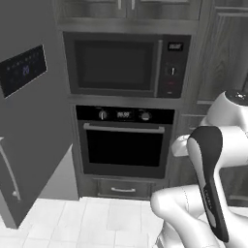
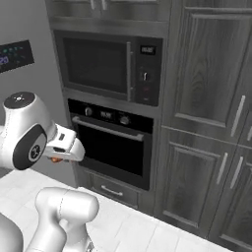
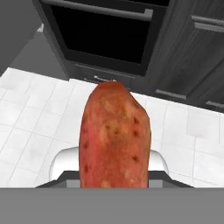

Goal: Pick sweet potato from the fridge and place it on the plate on the counter.

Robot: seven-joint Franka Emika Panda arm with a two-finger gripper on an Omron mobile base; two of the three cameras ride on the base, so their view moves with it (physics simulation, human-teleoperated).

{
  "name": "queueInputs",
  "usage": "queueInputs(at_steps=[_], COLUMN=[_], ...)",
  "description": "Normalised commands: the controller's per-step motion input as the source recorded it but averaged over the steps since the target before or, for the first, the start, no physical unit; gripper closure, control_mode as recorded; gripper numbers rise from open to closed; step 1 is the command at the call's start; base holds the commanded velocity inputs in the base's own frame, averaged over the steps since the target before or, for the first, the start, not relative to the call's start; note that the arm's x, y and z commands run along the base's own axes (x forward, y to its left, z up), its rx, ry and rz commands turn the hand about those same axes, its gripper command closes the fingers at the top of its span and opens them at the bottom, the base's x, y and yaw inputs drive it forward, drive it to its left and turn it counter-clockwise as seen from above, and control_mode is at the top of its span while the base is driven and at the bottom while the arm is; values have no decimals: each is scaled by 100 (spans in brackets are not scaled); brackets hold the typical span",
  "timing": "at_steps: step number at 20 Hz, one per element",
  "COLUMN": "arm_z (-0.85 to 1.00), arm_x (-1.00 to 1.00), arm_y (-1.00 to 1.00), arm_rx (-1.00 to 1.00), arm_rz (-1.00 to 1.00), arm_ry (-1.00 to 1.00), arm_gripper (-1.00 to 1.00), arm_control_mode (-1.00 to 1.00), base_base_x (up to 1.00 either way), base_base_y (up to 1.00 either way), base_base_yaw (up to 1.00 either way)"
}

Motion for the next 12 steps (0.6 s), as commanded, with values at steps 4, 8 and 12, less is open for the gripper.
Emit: queueInputs(at_steps=[4,8,12], arm_z=[0,0,0], arm_x=[0,0,0], arm_y=[0,0,0], arm_rx=[0,0,0], arm_rz=[0,0,0], arm_ry=[0,0,0], arm_gripper=[100,100,100], arm_control_mode=[100,100,100], base_base_x=[6,20,13], base_base_y=[-82,-99,-100], base_base_yaw=[-12,-13,-18])
